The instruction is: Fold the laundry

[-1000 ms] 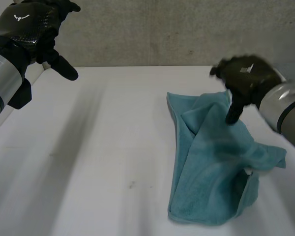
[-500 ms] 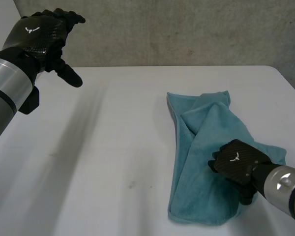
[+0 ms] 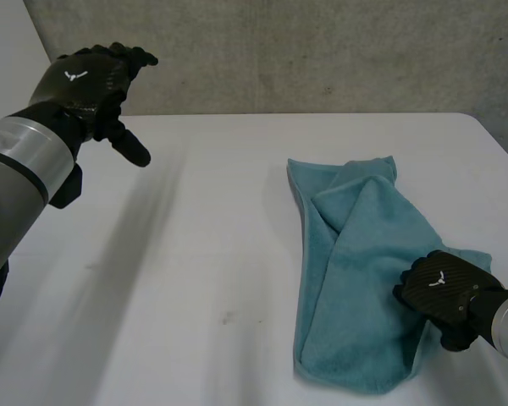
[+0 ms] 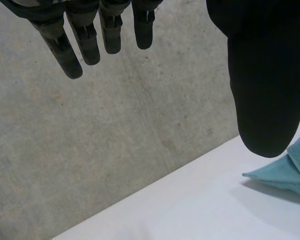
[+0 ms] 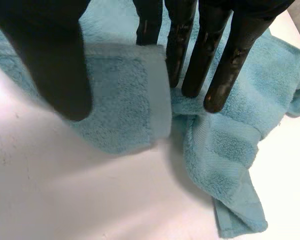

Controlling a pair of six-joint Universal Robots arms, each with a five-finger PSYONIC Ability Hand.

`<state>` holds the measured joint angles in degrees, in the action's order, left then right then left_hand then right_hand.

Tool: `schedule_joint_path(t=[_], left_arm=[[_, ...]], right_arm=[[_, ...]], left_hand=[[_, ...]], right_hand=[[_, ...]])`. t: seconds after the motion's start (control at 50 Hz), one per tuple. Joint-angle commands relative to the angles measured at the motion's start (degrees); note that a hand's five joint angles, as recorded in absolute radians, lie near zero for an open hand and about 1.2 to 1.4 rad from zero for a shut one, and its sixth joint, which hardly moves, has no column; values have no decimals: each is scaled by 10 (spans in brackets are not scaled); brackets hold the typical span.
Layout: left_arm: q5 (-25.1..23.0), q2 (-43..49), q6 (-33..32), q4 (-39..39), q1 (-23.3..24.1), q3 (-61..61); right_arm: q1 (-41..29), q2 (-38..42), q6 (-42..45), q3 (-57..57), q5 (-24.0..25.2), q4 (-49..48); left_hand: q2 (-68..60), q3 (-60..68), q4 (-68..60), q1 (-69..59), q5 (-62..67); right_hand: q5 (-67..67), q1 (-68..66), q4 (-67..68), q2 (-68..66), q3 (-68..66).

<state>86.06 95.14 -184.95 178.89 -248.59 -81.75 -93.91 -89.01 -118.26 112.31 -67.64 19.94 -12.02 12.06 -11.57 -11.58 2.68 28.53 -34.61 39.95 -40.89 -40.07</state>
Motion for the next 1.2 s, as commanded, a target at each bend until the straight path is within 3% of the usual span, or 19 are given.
schedule_joint_path(t=[0.02, 0.12, 0.28, 0.36, 0.44, 0.6, 1.04, 1.2], left_arm=[[0, 36, -1, 9, 6, 0], [0, 72, -2, 49, 18, 0], [-5, 133, -4, 123, 28, 0], [-6, 167, -4, 150, 29, 3], [-27, 200, -3, 161, 36, 5], [-132, 271, 3, 168, 57, 10], [-170, 342, 41, 172, 153, 19], [-166, 403, 104, 179, 195, 87]], right_arm=[[-3, 5, 13, -23, 1, -15], [-16, -3, -35, -90, -3, -60], [-81, -69, -247, -247, -1, -75], [-85, -73, -286, -301, 0, -74], [-90, -73, -302, -349, -7, -73], [-130, -80, -338, -406, -13, -74], [-125, -98, -376, -434, -53, -82], [-122, -107, -397, -435, -63, -87]], left_hand=[[0, 0, -5, -5, -6], [-4, 3, -8, -8, -3], [-2, 2, -7, -7, -4], [1, -2, -3, -3, -8], [5, -5, 0, 0, -11], [6, -7, 2, 2, -13], [-12, 12, -17, -17, 6], [-229, 229, -234, -233, 222]], right_hand=[[415, -454, 400, -391, -399], [415, -454, 400, -391, -399], [415, -454, 400, -391, -399], [415, -454, 400, -391, -399], [415, -454, 400, -391, -399], [415, -454, 400, -391, -399], [415, -454, 400, -391, -399], [415, -454, 400, -391, -399]])
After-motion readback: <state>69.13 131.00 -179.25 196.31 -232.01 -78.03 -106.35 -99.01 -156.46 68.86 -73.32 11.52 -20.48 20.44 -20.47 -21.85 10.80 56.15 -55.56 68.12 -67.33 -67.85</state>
